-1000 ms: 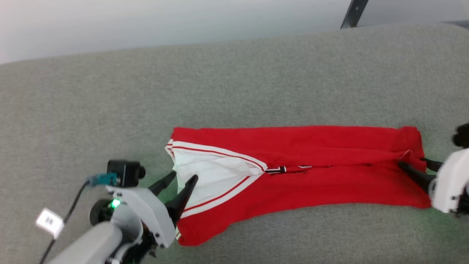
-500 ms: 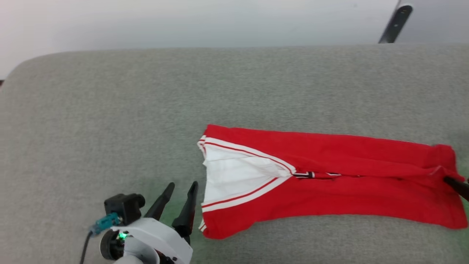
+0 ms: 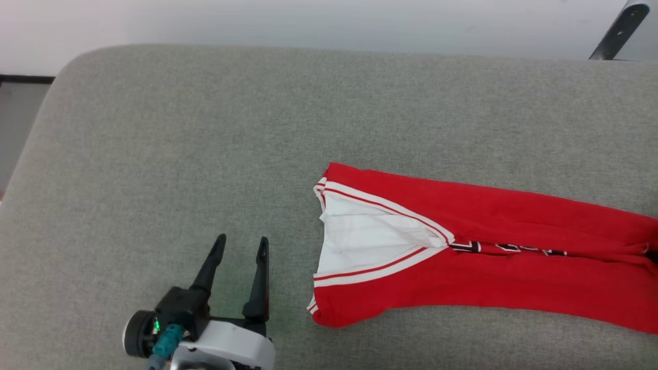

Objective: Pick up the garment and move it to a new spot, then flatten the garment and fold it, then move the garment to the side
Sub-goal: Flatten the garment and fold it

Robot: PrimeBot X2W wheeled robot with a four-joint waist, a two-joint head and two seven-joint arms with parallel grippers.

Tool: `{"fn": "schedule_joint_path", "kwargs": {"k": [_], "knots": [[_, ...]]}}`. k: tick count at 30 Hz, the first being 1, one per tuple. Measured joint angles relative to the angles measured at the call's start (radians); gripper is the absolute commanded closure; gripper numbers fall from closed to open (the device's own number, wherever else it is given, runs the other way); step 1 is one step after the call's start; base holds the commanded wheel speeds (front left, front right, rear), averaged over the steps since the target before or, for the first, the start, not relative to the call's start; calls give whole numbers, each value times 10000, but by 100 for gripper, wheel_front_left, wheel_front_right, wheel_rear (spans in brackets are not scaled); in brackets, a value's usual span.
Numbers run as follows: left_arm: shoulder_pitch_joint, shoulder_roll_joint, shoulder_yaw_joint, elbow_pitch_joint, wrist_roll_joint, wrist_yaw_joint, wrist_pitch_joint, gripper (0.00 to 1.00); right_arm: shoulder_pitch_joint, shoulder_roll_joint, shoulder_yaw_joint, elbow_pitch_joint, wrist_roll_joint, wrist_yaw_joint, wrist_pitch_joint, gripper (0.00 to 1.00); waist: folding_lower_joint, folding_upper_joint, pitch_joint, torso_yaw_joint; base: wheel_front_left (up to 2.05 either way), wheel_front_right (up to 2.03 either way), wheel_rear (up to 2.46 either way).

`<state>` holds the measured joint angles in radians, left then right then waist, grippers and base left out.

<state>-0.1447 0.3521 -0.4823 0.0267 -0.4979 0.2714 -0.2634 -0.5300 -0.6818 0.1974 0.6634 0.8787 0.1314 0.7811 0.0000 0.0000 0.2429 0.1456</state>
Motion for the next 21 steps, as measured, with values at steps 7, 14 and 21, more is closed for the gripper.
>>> {"fn": "schedule_joint_path", "kwargs": {"k": [7,14,21], "knots": [[295,-1041,945,272,1390,-533,0,0,-328,316,-303,397,-1198,19,508,0,0,0,348,147,0,0,0],[336,-1829,1670,535,2119,-1266,0,0,-284,474,-514,182,-1733,17,821,0,0,0,585,155,0,0,0],[301,-2280,2243,673,2681,-1843,-2,0,-66,514,-587,-274,-1941,2,869,100,0,0,707,118,0,0,0]]}}
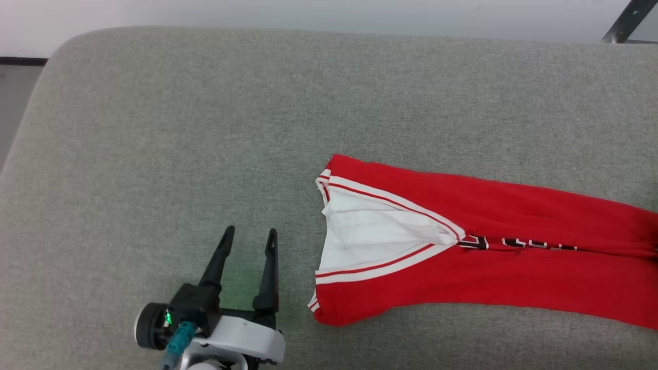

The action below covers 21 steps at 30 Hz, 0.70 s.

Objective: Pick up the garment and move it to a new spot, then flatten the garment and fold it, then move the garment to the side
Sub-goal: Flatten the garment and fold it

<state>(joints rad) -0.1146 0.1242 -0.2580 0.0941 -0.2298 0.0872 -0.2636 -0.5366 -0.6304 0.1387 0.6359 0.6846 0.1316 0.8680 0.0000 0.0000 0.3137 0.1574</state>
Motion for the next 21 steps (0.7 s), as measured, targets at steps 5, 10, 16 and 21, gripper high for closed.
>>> {"fn": "schedule_joint_path", "kwargs": {"k": [5,10,16,21], "knots": [[-4,-244,316,104,211,-301,0,0,173,211,-253,-151,36,-10,-201,100,0,0,-24,-101,0,0,0],[71,-401,573,192,420,-520,0,0,291,408,-600,-236,286,0,-736,100,0,0,-121,-315,0,0,0],[158,-525,926,232,504,-704,0,0,318,681,-1218,-180,384,42,-1574,100,0,0,-269,-673,0,0,0],[252,-583,1120,263,621,-834,0,0,94,244,-1825,261,73,4,-2184,100,0,0,-362,-992,0,0,0]]}}
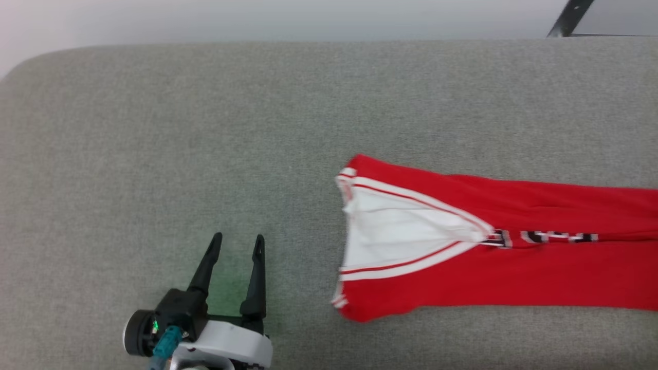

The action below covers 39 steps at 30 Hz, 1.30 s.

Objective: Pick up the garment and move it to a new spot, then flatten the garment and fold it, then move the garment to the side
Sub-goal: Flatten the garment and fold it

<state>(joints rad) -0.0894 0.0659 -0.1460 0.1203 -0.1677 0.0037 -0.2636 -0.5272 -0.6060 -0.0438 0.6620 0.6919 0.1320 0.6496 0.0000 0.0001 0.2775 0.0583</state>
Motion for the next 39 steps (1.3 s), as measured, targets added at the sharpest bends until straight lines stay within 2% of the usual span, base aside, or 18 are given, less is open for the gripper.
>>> {"fn": "schedule_joint_path", "kwargs": {"k": [6,9,12,22,27,31,35,39], "knots": [[141,-44,169,67,94,-140,0,0,-348,-662,-696,642,-623,-4,-796,100,0,0,-157,-179,0,0,0],[257,-63,213,132,113,-211,0,0,-353,-541,-727,688,-656,-6,-878,100,0,0,-292,-208,0,0,0],[339,-84,245,188,159,-228,2,0,-247,-339,-439,182,-433,-6,-756,100,0,0,-457,-213,0,0,0],[556,-140,245,272,65,-242,0,0,780,1066,848,-4299,1243,-8,917,100,0,0,-1020,-130,0,0,0],[573,-148,58,290,-180,-209,0,0,805,1998,1829,-5580,1317,-8,1429,100,0,0,-1072,106,0,0,0],[525,-153,-138,303,-249,-196,0,0,415,2686,2550,-5524,1026,-8,1432,100,0,0,-988,345,0,0,0],[384,-153,-123,316,-305,-125,0,0,-12,3164,3135,-4826,784,-8,1139,100,0,0,-822,606,0,0,0],[229,-157,-255,351,-395,-109,0,0,-146,3382,3722,-4134,719,-8,892,100,0,0,-683,897,0,0,0]]}}
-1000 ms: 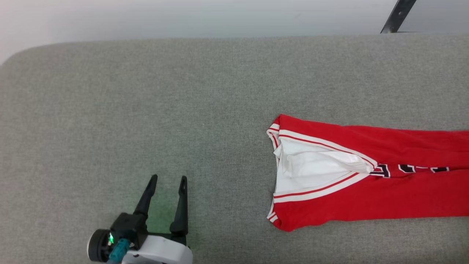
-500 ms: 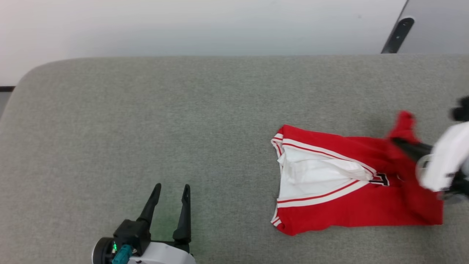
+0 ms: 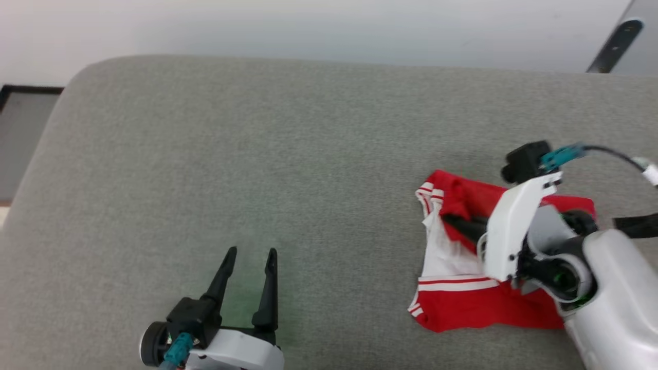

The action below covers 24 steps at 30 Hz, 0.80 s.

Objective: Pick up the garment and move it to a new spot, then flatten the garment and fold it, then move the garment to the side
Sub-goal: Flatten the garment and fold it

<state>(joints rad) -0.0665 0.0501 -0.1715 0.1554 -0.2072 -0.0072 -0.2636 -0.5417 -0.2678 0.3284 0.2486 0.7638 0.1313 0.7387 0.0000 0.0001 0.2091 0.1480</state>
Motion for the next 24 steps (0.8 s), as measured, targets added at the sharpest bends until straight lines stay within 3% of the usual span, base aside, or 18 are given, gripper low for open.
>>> {"fn": "schedule_joint_path", "kwargs": {"k": [5,6,7,8,17,24], "knots": [[-60,4,-36,8,-140,132,0,0,-197,96,506,537,17,0,-499,100,0,0,120,219,0,0,0],[-60,4,-50,31,-148,150,0,0,-240,100,591,621,58,0,-616,66,0,0,119,217,0,0,0],[-61,2,-56,42,-171,161,0,0,-261,86,700,667,105,0,-731,21,0,0,108,205,0,0,0],[-60,2,-54,50,-188,163,0,0,-280,79,794,681,153,0,-842,0,0,0,92,180,0,0,0],[-59,2,255,186,-117,-23,0,0,-132,-385,995,462,978,0,-1536,0,0,0,-240,-393,0,0,0],[-203,0,353,650,52,-322,0,0,455,-1511,1081,-102,1089,0,-2941,0,0,0,-608,-1063,0,0,0]]}}
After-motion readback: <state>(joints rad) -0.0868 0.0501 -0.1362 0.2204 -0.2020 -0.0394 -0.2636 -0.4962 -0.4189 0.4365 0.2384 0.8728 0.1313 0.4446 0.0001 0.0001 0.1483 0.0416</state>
